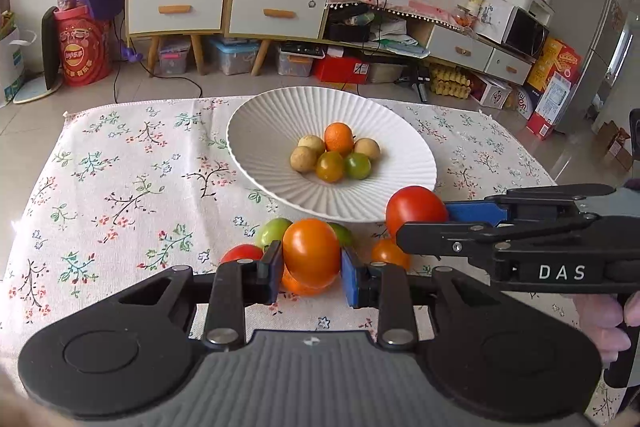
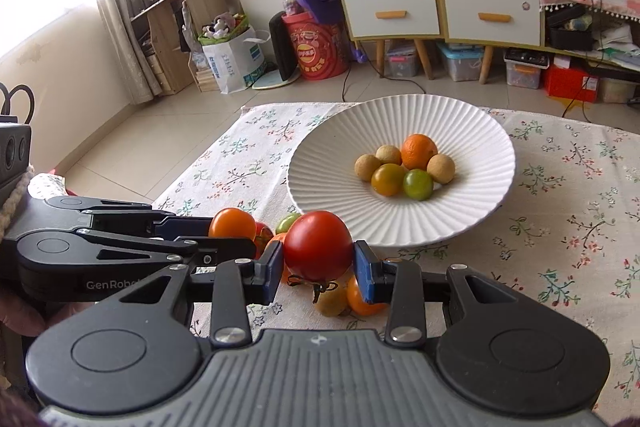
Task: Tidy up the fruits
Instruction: 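Carry both tomatoes into the white plate and open both tools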
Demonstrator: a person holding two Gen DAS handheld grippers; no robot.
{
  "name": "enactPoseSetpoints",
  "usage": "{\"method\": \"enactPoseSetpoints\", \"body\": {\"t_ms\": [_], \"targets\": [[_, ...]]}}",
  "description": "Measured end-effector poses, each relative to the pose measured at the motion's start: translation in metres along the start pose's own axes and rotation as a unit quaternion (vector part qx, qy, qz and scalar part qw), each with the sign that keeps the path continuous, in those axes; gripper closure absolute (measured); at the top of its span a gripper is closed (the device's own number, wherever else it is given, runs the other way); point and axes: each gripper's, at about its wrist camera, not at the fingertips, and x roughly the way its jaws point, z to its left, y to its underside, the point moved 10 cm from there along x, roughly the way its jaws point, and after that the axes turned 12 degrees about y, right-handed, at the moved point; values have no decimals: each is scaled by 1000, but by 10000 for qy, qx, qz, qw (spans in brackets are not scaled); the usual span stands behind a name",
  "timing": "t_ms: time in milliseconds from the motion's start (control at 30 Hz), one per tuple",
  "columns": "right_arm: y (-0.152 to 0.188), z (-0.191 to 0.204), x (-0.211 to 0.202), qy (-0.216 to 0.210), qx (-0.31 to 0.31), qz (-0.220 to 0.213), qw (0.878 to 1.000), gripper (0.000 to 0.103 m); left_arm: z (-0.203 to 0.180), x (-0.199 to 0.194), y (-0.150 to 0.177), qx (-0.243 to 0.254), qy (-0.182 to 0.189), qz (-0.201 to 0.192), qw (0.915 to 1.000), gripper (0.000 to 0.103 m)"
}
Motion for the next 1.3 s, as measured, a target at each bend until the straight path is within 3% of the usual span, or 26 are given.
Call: {"method": "enactPoseSetpoints", "body": {"t_ms": [467, 800, 1000, 1300], "targets": [[-25, -52, 27, 518, 224, -172, 9983, 69, -6, 51, -32, 64, 25, -41, 10000, 82], [-26, -59, 48, 448, 61, 6, 9990, 69, 8, 80, -34, 196, -229, 217, 9993, 82], [-25, -52, 57, 388, -190, 48, 9991, 69, 8, 87, -35, 296, -209, 176, 9992, 81], [-27, -54, 64, 351, -86, -29, 9993, 69, 10, 92, -40, 414, -164, 32, 9990, 81]]}}
